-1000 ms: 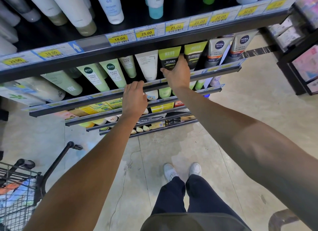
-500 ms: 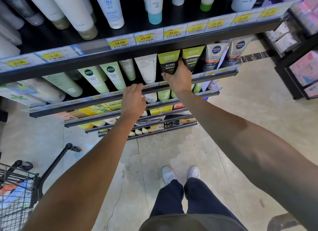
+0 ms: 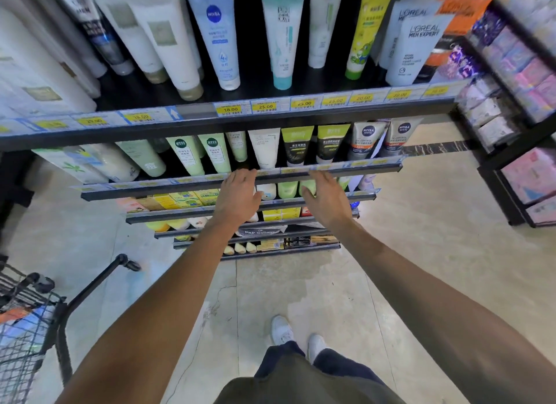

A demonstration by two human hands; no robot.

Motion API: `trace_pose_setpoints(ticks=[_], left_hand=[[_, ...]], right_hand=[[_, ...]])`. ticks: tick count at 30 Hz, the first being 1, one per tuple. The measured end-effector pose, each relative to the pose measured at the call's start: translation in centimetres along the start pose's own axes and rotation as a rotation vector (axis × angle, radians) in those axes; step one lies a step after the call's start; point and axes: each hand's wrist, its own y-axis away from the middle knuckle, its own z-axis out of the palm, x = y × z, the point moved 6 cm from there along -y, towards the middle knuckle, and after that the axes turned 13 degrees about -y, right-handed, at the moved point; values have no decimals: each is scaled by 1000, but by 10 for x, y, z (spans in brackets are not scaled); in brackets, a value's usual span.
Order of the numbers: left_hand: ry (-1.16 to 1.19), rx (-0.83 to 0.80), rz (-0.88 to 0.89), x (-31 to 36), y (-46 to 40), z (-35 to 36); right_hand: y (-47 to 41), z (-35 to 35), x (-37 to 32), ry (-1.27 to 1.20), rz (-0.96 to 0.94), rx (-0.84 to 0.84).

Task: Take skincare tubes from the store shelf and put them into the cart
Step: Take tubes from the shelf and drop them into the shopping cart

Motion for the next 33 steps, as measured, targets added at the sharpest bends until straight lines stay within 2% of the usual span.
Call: trace_pose_setpoints(ticks=[6,9,14,20,26,33], left_hand=[[8,86,-148,4,88,-20],[38,115,-312,-3,148,-22],[103,169,-612,-23,260,-14],[121,181,-945,-42,395,1],[123,170,-1237,-57,504,16],[163,234,-1440,-110,585,23]], right_hand=[[64,-3,-13,142,-262,-136],[98,1,-34,147,-368,-234],[147,23,-78,131,-440,-467],[200,93,-134,112,-584,-733],[244,171,-211,88,-855,-849],[282,260,-305,96,-1008,-947]])
